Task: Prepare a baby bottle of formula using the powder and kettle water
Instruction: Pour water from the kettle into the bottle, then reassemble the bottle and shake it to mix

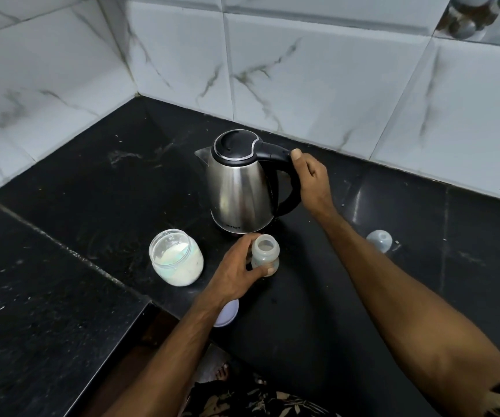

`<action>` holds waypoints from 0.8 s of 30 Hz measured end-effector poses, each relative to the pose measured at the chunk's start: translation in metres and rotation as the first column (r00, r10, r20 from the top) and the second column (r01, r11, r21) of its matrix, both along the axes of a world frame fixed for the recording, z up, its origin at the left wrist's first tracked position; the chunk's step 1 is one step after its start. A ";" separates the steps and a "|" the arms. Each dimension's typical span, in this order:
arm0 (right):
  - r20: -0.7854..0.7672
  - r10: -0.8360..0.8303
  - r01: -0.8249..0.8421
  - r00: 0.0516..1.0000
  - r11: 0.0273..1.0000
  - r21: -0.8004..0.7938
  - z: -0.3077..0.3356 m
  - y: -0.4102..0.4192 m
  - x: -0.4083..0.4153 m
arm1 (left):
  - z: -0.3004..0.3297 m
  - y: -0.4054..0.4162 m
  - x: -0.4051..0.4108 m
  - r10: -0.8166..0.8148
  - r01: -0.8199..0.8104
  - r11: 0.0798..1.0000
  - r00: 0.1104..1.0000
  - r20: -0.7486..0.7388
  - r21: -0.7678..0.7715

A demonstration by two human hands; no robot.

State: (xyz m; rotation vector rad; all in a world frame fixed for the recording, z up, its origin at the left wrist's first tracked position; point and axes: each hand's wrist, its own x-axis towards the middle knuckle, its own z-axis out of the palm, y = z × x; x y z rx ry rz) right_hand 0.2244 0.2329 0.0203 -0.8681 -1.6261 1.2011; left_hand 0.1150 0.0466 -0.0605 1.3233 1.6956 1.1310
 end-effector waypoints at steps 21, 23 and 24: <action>0.613 -0.439 0.391 0.657 0.893 0.221 -0.061 -0.094 0.188 | 0.002 -0.001 0.009 0.053 -0.051 0.998 0.997 -0.061 0.029; 0.670 -0.411 0.395 0.619 0.900 0.187 -0.071 -0.112 0.194 | 0.001 -0.001 0.009 0.054 -0.052 0.998 0.997 -0.057 0.031; 0.686 -0.412 0.405 0.600 0.896 0.184 -0.075 -0.120 0.196 | 0.001 -0.002 0.009 0.055 -0.054 0.998 0.997 -0.052 0.030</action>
